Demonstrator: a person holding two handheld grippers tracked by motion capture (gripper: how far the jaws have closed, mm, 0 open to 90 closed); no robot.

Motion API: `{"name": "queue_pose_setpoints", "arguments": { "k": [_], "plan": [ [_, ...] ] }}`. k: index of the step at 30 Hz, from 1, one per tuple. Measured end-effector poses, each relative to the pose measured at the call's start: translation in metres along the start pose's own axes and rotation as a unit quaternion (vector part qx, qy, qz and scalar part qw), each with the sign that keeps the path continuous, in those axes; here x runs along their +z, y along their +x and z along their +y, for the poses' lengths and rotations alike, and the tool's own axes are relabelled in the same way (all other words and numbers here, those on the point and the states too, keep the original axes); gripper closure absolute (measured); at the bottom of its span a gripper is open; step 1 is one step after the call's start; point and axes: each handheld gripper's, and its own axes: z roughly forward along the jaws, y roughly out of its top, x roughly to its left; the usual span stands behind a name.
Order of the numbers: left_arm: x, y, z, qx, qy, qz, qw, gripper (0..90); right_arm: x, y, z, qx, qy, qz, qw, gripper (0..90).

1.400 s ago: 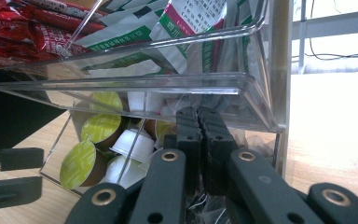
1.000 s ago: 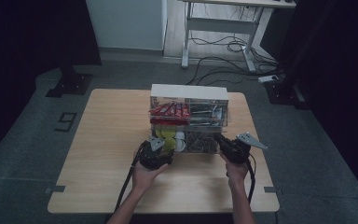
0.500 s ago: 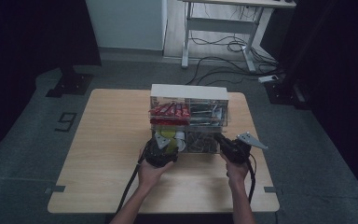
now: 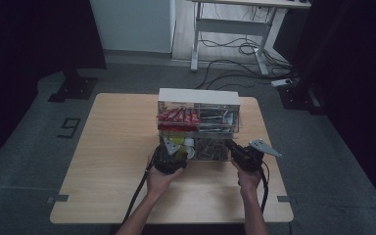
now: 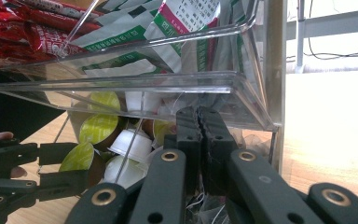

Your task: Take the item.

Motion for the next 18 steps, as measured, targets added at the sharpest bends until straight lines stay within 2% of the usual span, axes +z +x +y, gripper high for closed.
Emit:
{"name": "queue_pose_setpoints", "arguments": {
  "k": [10, 18],
  "plan": [
    [-0.002, -0.001, 0.0, 0.0, -0.005, -0.003, 1.0, 38.2, 0.0, -0.001, 0.0, 0.001, 0.0, -0.001, 1.0, 86.7],
    [-0.012, -0.001, 0.003, 0.005, -0.017, -0.011, 0.9998, 38.3, -0.001, -0.002, 0.0, 0.002, 0.0, -0.002, 1.0, 86.7]
  ]
}}
